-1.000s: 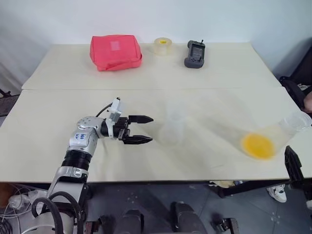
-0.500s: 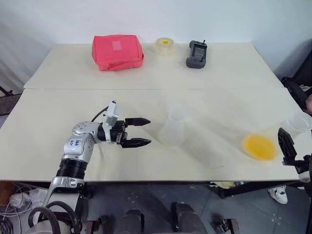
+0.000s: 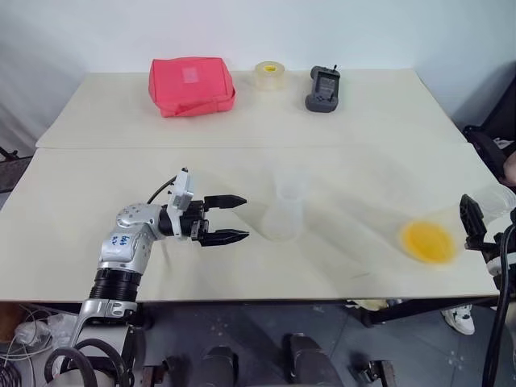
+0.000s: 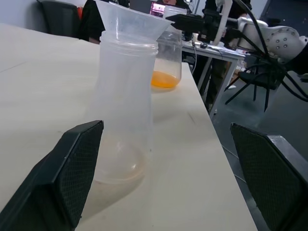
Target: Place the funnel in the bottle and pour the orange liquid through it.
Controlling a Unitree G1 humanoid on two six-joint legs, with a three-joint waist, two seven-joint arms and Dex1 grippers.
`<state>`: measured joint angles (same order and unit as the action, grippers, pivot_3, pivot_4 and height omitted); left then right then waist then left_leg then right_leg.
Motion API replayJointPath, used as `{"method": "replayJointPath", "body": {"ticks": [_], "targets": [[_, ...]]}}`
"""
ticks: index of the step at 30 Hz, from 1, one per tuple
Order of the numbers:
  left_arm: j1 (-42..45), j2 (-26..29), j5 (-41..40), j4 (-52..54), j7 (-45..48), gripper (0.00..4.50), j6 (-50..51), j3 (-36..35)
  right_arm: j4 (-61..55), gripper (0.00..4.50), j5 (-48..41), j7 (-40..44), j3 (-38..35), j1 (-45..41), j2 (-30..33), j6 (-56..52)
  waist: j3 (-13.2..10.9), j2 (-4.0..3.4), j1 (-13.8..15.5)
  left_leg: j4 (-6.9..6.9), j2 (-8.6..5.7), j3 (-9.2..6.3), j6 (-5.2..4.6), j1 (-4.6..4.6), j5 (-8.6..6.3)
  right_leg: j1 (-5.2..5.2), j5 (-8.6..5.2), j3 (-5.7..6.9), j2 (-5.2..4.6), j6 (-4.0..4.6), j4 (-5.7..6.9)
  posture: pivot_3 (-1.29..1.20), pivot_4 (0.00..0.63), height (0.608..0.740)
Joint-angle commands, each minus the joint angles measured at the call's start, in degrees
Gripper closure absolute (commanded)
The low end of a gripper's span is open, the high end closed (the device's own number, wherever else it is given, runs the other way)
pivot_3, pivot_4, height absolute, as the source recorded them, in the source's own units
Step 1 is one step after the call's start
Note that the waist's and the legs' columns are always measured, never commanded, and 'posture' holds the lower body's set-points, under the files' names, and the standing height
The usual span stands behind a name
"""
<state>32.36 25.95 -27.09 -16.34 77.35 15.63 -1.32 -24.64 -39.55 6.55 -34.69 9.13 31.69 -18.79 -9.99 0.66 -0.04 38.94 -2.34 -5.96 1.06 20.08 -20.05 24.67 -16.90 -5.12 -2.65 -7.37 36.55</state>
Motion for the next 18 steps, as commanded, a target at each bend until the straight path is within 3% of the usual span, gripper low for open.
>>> {"method": "replayJointPath", "body": {"ticks": [1, 9, 18], "targets": [[-0.3, 0.8, -1.3, 1.8, -0.1, 0.0, -0.1, -1.2, -2.3, 1.55, -1.0, -0.3, -1.1, -0.8, 0.4, -2.5, 0.0, 0.0, 0.0, 0.0, 0.0, -0.01, 0.0, 0.01, 0.0, 0.0, 0.0, 0.01, 0.0, 0.0, -0.01, 0.0, 0.15, 0.74], [0.4, 0.9, -1.0, -0.1, 0.5, 0.0, -1.4, -1.6, -16.3, 1.69, -2.3, -4.1, 0.6, -4.4, 3.5, -9.9, 0.0, -0.08, -0.2, -0.04, 0.03, 0.01, 0.02, 0.03, -0.01, 0.08, 0.0, -0.05, -0.02, 0.0, -0.01, 0.0, 0.15, 0.74], [5.7, 0.0, 0.8, -9.6, 2.2, 0.0, -8.8, -1.8, -25.5, 1.69, -0.1, -12.9, 15.4, -25.0, 11.5, -25.6, 0.0, -0.07, 0.1, -0.05, 0.05, -0.1, 0.09, 0.16, 0.01, 0.19, 0.02, 0.07, -0.05, 0.03, -0.1, 0.0, 0.15, 0.74]]}}
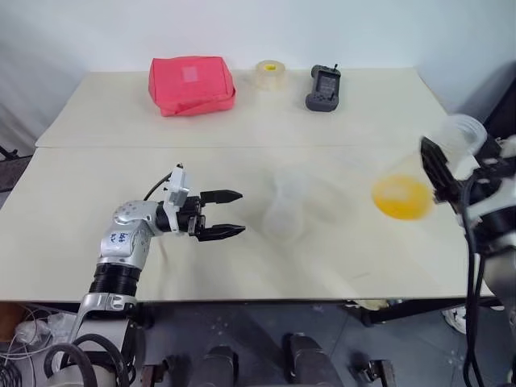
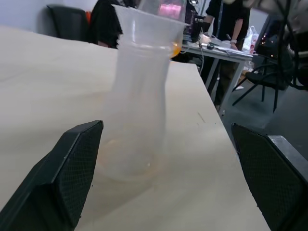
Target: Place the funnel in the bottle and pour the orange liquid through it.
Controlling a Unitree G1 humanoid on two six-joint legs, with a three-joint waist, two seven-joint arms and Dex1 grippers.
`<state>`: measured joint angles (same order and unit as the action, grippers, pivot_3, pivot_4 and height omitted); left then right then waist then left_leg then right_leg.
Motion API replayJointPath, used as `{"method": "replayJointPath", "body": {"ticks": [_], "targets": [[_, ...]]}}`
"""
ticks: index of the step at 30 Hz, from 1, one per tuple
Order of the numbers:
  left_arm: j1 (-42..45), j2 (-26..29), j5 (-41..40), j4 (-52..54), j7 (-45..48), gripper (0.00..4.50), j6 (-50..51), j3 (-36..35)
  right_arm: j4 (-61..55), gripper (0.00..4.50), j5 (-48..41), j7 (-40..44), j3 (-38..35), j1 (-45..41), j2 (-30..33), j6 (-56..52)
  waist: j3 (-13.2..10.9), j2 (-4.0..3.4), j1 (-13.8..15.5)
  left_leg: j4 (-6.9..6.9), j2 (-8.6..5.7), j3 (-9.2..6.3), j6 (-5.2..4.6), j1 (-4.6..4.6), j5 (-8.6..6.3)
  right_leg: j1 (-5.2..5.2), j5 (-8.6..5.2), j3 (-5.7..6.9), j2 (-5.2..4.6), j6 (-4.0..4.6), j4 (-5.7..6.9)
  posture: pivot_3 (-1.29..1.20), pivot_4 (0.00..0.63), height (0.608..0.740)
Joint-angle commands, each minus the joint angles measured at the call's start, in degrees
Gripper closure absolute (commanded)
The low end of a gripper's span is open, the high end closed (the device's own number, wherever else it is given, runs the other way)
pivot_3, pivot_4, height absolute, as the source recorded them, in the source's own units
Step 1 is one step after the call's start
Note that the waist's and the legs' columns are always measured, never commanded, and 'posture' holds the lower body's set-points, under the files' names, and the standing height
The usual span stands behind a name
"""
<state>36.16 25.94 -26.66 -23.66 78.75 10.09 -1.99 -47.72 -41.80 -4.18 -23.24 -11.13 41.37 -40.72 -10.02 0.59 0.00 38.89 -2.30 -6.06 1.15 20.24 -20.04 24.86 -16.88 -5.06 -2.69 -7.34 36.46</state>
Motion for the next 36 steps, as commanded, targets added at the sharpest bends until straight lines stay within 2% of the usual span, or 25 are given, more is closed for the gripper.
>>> {"method": "replayJointPath", "body": {"ticks": [1, 4, 11, 16, 19, 25, 36], "targets": [[2.4, -0.1, 0.4, -3.3, 1.0, 0.0, -4.0, -1.2, -2.5, 1.69, 3.3, -2.6, 6.3, -7.1, 2.5, -5.2, 0.0, 0.0, 0.1, 0.0, -0.02, -0.01, 0.01, 0.04, 0.0, 0.04, 0.0, 0.02, -0.04, 0.0, -0.02, 0.0, 0.15, 0.74], [3.7, -0.4, -0.2, -5.4, 2.5, 0.0, -5.8, -1.7, -2.2, 1.69, 7.3, -2.3, 14.2, -13.6, 3.6, -8.4, 0.0, 0.0, 0.0, 0.02, -0.07, 0.09, 0.28, 0.43, 0.15, 0.54, 0.02, -0.01, -0.11, -0.03, 0.06, 0.0, 0.15, 0.74], [6.2, -1.2, -2.1, -9.4, 5.4, 0.0, -8.3, -3.8, 0.9, 1.69, 25.2, 3.5, 30.0, -19.5, 9.9, -4.8, 0.0, 0.02, -0.1, 0.08, -0.15, 0.22, 0.36, 1.34, 0.14, 1.67, 0.05, 0.17, -0.29, -0.07, 0.44, 0.0, 0.15, 0.74], [5.1, -0.8, -2.8, -7.6, 7.7, 0.0, -6.1, -3.7, 1.8, 1.69, 36.3, 9.2, 39.2, -23.2, 12.6, -2.7, 0.0, 0.02, -0.4, 0.09, -0.14, 0.33, 0.34, 1.33, 0.13, 1.68, 0.05, 0.22, -0.3, -0.07, 0.42, 0.0, 0.15, 0.74], [4.4, -0.8, -2.9, -6.1, 7.5, 0.0, -4.8, -3.7, 2.3, 1.69, 42.4, 12.0, 44.3, -26.0, 12.1, -3.9, 0.0, 0.02, -0.4, 0.12, -0.13, 0.34, 0.34, 1.32, 0.13, 1.69, 0.05, 0.22, -0.29, -0.07, 0.46, 0.0, 0.15, 0.74], [3.7, -1.4, -3.0, -3.7, 7.0, 0.0, -3.1, -3.6, 3.7, 1.69, 55.7, 17.0, 50.2, -28.6, 12.6, 0.0, 0.0, 0.02, -0.2, 0.16, -0.16, 0.35, 0.34, 1.33, 0.13, 1.69, 0.05, 0.22, -0.33, -0.07, 0.46, 0.0, 0.15, 0.74], [4.7, -1.7, -2.6, -4.5, 7.1, 0.0, -2.9, -3.7, 8.5, 1.69, 70.1, 21.8, 46.8, -24.3, 11.9, 12.5, 0.0, 0.02, -0.2, 0.17, -0.18, 0.37, 0.34, 1.32, 0.13, 1.69, 0.05, 0.23, -0.33, -0.07, 0.47, 0.0, 0.15, 0.74]]}}
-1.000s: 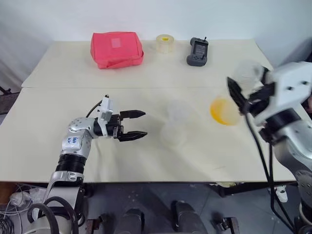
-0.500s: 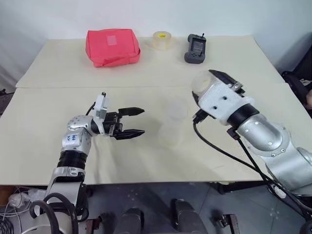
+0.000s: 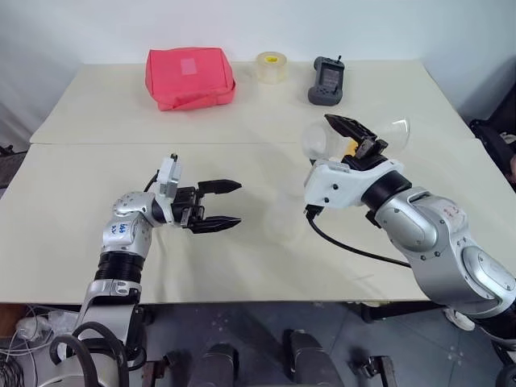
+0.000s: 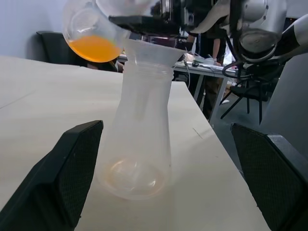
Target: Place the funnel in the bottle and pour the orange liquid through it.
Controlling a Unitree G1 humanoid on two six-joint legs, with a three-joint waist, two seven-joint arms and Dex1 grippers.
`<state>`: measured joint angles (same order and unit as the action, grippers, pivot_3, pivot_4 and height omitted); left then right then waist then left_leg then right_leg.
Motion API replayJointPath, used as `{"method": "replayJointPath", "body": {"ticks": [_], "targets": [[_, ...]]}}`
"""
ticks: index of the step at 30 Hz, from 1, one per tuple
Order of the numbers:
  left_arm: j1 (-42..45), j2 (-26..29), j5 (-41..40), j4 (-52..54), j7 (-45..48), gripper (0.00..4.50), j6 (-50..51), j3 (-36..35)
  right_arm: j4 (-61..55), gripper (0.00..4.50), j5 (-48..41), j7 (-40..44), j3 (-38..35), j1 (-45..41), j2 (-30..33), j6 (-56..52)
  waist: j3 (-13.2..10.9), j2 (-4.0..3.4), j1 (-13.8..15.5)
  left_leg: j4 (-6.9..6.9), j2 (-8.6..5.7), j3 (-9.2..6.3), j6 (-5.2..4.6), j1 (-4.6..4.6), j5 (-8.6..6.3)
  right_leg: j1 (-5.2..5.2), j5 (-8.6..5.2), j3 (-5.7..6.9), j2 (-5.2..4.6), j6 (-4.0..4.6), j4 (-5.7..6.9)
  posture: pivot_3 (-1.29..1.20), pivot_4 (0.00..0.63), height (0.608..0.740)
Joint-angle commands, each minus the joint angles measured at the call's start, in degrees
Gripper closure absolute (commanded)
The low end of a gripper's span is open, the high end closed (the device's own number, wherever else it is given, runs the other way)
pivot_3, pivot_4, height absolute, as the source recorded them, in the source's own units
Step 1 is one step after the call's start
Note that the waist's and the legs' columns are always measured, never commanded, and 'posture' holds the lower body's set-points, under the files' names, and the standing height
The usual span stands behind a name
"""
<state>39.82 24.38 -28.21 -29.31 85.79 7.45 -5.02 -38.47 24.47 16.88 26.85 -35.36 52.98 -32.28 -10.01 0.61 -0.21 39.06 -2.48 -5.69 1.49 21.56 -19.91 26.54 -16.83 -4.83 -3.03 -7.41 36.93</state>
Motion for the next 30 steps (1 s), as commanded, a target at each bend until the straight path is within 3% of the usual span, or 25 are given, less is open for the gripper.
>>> {"method": "replayJointPath", "body": {"ticks": [1, 18, 30], "targets": [[1.2, -0.2, -1.1, 1.1, 0.1, 0.0, -0.3, -0.7, -0.3, 1.69, 4.6, 1.1, -3.7, 0.6, 0.3, 5.4, 0.0, 0.0, 0.0, 0.0, 0.0, 0.0, 0.0, 0.0, 0.0, 0.0, 0.0, 0.0, 0.0, 0.0, 0.01, 0.0, 0.15, 0.74], [1.7, 0.1, -1.2, 0.5, 0.8, 0.0, -0.3, -1.2, 6.3, 1.69, 17.9, 3.9, -8.3, 4.2, -4.8, 22.0, 0.0, 0.0, -0.1, 0.04, 0.02, 0.06, 0.01, -0.05, 0.0, 0.0, 0.0, -0.06, 0.37, 0.01, 0.11, 0.0, 0.15, 0.74], [1.2, 0.2, -1.3, 1.1, 0.5, 0.0, 0.0, -1.5, 8.3, 1.69, 22.5, 5.2, -12.5, 5.0, -7.0, 29.1, 0.0, 0.0, -0.1, 0.05, 0.02, 0.08, 0.01, -0.06, 0.0, 0.0, 0.0, -0.06, 0.38, 0.01, 0.16, 0.0, 0.15, 0.74]]}}
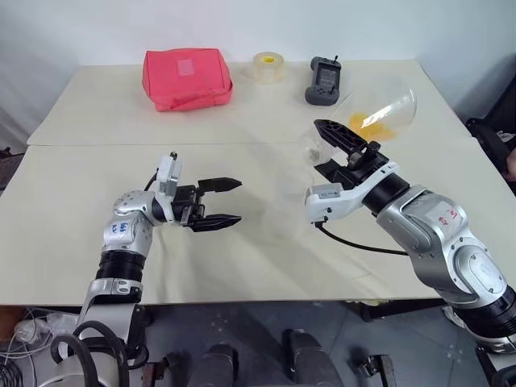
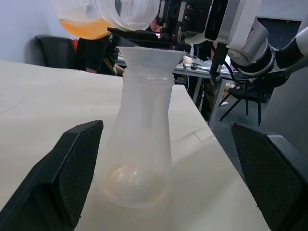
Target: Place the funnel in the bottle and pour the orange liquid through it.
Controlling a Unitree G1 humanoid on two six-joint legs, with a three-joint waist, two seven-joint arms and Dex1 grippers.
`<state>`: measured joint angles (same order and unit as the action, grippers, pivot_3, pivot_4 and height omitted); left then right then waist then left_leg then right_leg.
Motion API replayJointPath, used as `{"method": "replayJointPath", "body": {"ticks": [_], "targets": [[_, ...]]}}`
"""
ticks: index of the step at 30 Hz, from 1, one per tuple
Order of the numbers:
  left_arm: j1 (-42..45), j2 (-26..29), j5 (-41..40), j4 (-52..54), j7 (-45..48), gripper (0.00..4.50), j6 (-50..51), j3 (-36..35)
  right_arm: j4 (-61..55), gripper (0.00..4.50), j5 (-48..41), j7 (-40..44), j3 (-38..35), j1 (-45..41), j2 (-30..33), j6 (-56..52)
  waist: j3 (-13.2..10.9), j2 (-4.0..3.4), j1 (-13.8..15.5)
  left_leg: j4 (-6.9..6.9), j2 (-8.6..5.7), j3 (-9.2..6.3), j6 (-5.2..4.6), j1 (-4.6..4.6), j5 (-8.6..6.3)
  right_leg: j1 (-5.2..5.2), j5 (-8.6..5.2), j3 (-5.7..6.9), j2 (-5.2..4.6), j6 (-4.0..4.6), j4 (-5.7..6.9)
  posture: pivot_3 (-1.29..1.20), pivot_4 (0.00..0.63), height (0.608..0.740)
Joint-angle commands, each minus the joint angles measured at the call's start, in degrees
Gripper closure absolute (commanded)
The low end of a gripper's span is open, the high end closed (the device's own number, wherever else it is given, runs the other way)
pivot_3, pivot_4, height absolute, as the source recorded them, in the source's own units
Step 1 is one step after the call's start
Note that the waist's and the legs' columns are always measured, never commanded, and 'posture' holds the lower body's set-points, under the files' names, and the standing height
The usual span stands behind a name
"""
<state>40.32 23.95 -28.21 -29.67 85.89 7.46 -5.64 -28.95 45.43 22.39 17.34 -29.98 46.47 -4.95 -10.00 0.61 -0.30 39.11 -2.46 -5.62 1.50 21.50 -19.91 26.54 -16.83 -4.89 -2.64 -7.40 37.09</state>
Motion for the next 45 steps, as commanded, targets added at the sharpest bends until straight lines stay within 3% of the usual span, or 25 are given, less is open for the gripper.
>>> {"method": "replayJointPath", "body": {"ticks": [1, 45], "targets": [[0.6, 0.7, -1.3, 1.5, 0.5, 0.0, 0.1, -0.9, -1.1, 1.69, 1.9, -0.2, -3.3, -0.5, -0.6, 2.3, 0.0, 0.0, 0.0, 0.0, 0.0, 0.0, 0.0, 0.0, 0.0, 0.0, 0.0, 0.0, 0.0, 0.0, 0.0, 0.0, 0.15, 0.74], [0.8, 0.2, -1.1, 1.3, 0.1, 0.0, 0.1, -0.9, 4.8, 1.69, 6.4, -0.1, -7.0, -2.1, -2.0, 17.6, 0.0, 0.0, -0.2, 0.06, -0.01, 0.09, 0.02, -0.12, 0.01, 0.0, 0.0, -0.04, 0.03, 0.0, 0.36, 0.0, 0.15, 0.74]]}}
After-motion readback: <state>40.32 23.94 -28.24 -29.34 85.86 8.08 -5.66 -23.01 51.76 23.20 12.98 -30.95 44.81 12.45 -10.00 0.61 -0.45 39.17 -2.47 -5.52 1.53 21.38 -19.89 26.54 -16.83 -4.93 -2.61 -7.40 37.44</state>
